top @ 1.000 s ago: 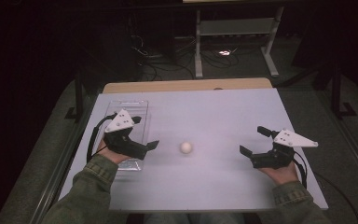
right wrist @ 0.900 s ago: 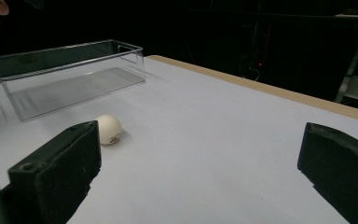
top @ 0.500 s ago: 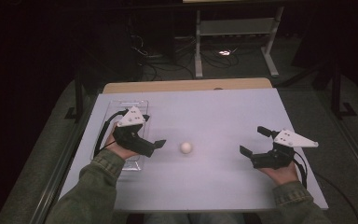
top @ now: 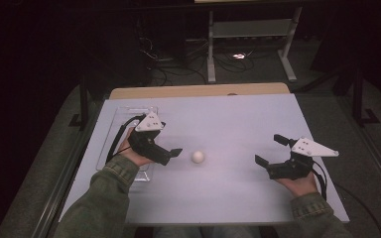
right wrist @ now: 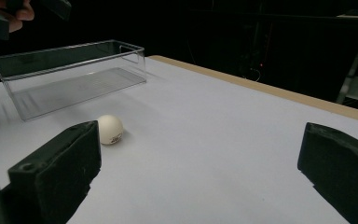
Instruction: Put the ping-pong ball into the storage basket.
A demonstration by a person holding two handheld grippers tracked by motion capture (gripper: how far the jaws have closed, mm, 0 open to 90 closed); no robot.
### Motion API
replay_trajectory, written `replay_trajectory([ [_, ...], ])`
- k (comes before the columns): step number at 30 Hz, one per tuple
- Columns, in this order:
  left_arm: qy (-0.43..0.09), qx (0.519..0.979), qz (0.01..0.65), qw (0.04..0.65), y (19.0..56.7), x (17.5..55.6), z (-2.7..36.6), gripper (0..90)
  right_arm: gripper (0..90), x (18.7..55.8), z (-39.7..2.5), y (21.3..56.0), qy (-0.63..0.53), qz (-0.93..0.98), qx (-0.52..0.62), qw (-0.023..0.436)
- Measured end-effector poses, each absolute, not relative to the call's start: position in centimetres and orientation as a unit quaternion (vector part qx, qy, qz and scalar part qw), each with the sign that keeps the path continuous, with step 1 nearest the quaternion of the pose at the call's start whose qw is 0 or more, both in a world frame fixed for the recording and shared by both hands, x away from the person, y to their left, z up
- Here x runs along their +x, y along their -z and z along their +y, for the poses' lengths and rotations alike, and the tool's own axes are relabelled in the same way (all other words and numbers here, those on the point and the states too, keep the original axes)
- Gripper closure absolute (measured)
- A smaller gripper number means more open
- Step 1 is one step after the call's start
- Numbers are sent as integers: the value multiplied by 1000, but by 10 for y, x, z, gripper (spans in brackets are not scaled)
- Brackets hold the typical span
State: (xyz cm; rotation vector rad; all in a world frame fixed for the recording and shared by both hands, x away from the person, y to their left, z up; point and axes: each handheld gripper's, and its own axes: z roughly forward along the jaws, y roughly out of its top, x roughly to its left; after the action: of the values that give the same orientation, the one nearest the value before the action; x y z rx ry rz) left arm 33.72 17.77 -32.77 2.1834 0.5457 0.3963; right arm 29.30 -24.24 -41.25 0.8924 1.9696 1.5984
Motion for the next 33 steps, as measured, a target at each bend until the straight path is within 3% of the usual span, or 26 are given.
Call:
replay_trajectory([
  [33,-124,906,185,359,340,354,143,0,0,292,-243,412,-580,713,323,225],
])
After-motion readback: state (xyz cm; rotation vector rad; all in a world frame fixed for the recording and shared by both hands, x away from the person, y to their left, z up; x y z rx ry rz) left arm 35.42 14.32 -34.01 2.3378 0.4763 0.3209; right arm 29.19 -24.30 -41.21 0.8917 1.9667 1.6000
